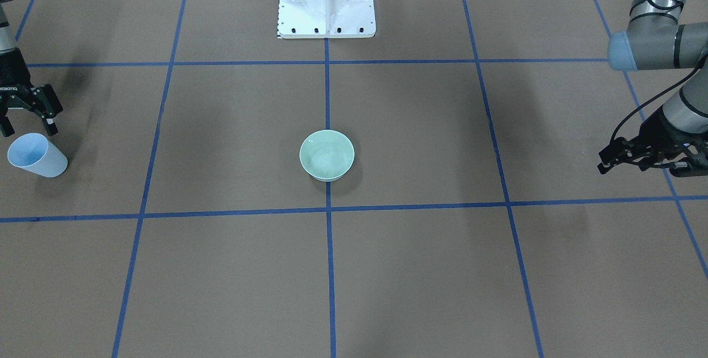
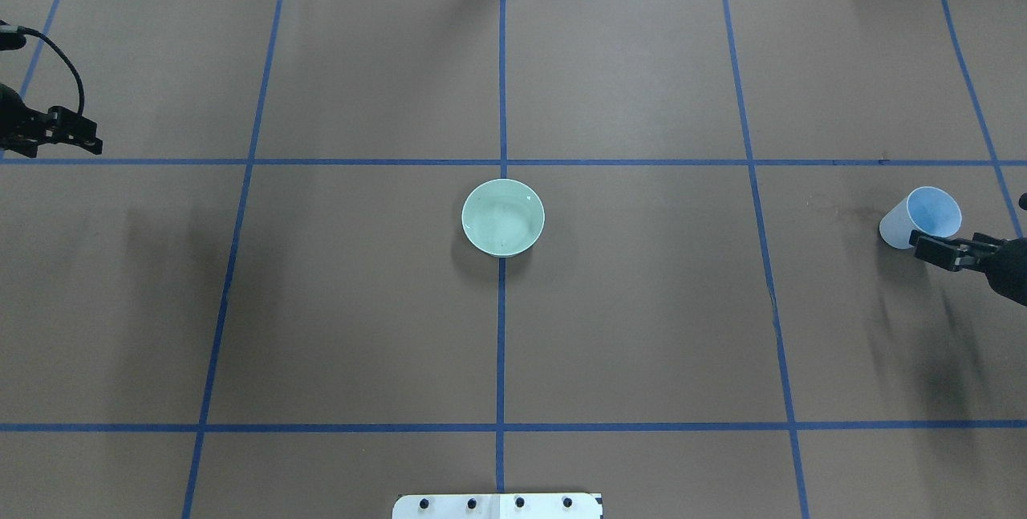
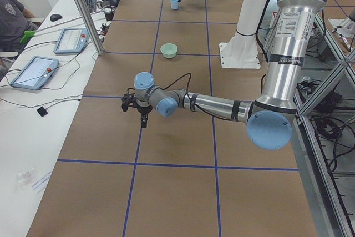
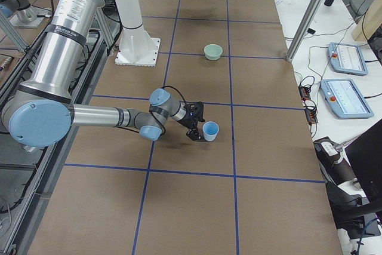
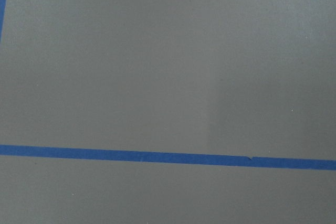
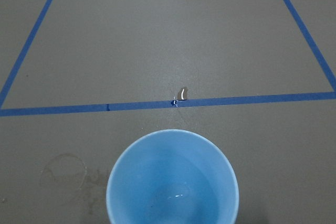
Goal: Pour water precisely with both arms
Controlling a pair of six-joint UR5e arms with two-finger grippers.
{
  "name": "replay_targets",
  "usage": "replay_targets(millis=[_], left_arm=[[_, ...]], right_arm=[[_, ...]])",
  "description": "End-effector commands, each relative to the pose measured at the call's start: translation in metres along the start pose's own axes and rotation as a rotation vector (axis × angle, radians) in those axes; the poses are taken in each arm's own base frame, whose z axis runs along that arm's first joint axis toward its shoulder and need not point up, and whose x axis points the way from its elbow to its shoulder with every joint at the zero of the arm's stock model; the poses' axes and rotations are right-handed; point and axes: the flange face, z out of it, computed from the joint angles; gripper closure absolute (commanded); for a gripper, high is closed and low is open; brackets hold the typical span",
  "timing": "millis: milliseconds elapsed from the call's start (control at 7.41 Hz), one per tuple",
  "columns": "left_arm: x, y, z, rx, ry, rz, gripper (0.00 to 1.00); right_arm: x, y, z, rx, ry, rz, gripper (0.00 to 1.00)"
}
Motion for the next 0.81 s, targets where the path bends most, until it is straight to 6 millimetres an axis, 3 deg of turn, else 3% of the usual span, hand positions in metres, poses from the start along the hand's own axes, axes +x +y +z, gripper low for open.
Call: replay_targets(millis=[0, 135, 270, 405, 675], left_arm=[[0.003, 0.0, -0.001, 0.002, 0.003, -0.006, 0.0], [0.013, -0.003, -0.005, 0.01, 0.016, -0.046, 0.0], [0.052, 0.008, -0.014, -0.001, 0.065, -0.019, 0.0], [0.101, 0.024, -0.02, -0.014, 0.113, -0.1, 0.0], [0.22, 0.043, -0.016, -0.067, 0.2, -0.186, 0.0]], right_arm=[[-0.011, -0.006, -0.043, -0.032, -0.057, 0.004, 0.0], [-0.01, -0.008, -0.051, -0.044, -0.064, 0.008, 0.0], [-0.004, -0.013, -0.05, -0.06, -0.061, 0.01, 0.0], [0.01, -0.033, -0.056, -0.105, -0.087, 0.007, 0.0], [0.037, -0.109, -0.069, -0.167, -0.1, -0.068, 0.0]])
